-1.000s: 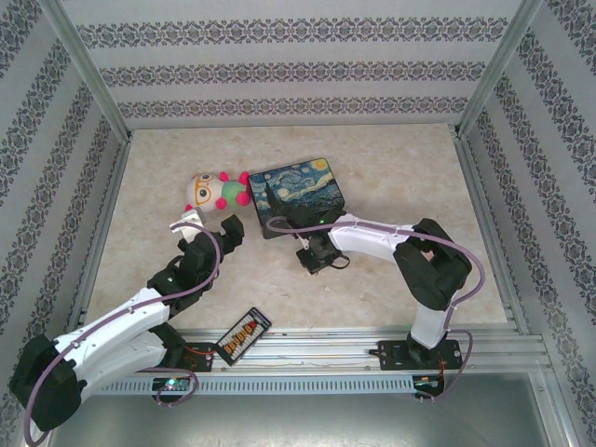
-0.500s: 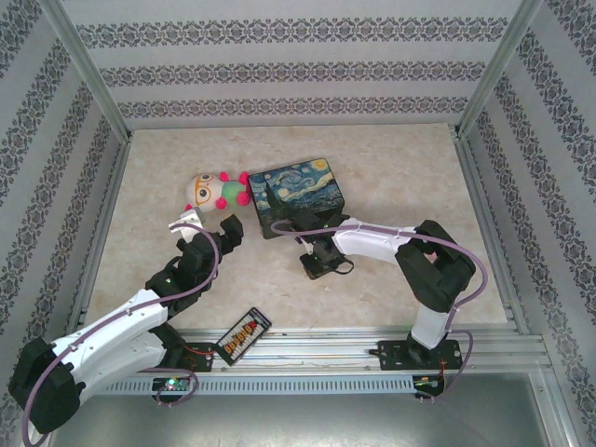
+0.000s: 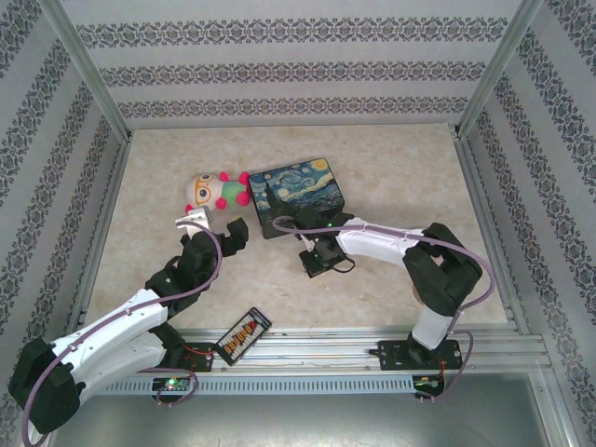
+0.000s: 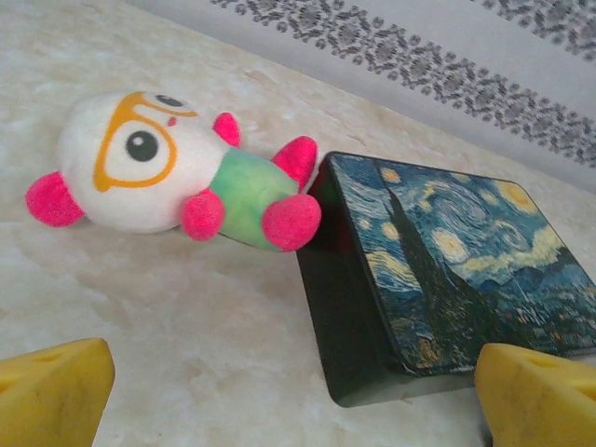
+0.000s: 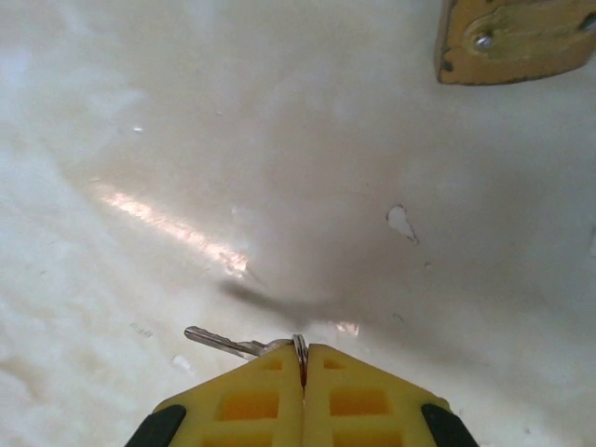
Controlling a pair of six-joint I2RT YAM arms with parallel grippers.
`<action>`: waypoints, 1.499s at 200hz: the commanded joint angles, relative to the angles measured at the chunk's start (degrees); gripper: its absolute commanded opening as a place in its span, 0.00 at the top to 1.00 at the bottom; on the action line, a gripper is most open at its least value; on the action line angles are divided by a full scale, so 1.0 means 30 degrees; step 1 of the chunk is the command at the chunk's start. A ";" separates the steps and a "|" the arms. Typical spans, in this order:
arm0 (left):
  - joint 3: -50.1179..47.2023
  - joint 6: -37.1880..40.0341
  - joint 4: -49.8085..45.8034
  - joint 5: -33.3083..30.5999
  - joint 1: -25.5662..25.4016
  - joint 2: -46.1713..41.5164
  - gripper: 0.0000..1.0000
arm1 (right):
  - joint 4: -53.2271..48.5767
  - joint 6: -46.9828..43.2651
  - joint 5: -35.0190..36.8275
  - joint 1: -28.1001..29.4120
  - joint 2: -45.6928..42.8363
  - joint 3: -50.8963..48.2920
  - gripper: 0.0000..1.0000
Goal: Unlock the padlock with the key
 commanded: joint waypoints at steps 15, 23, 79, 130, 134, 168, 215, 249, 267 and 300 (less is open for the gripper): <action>-0.0832 0.4381 0.4224 0.2967 -0.0106 -0.1158 0.01 | -0.2470 -0.0073 -0.2092 -0.1014 -0.2589 0.0659 1.00; -0.1157 0.5091 0.4978 0.3468 -0.0105 -0.1360 0.01 | -0.2921 0.0025 -0.2731 -0.1310 -0.3060 0.0761 1.00; -0.1673 1.3670 0.8645 1.1656 -0.1442 -0.0180 0.00 | -0.5877 0.0542 -0.7941 -0.3710 -0.5017 0.1700 1.00; -0.0361 2.1152 0.8690 1.1377 -0.5089 0.3824 0.03 | -0.8494 0.0379 -1.0330 -0.4844 -0.5474 0.2009 1.00; -0.0236 2.1486 0.8703 1.1247 -0.5284 0.4142 0.03 | -0.8727 0.0356 -1.0468 -0.4903 -0.5499 0.2037 1.00; 0.0288 2.3723 0.9958 1.1759 -0.5875 0.6079 0.04 | -1.0405 -0.0025 -1.0915 -0.5385 -0.5444 0.2576 1.00; 0.1692 2.4835 0.9549 1.4522 -0.5961 0.7445 0.14 | -1.1232 -0.0029 -1.2310 -0.5729 -0.4957 0.3027 1.00; 0.2782 2.5245 0.7608 1.5988 -0.6109 0.7802 0.23 | -1.1929 -0.0326 -1.3071 -0.6039 -0.4354 0.3376 1.00; 0.3196 2.5546 0.6586 1.6297 -0.6162 0.7817 0.28 | -1.2439 -0.0595 -1.3126 -0.6157 -0.4005 0.3667 1.00; 0.3604 2.6447 0.5318 1.5875 -0.6403 0.7985 0.38 | -1.2837 -0.0877 -1.3256 -0.6260 -0.3551 0.4088 1.00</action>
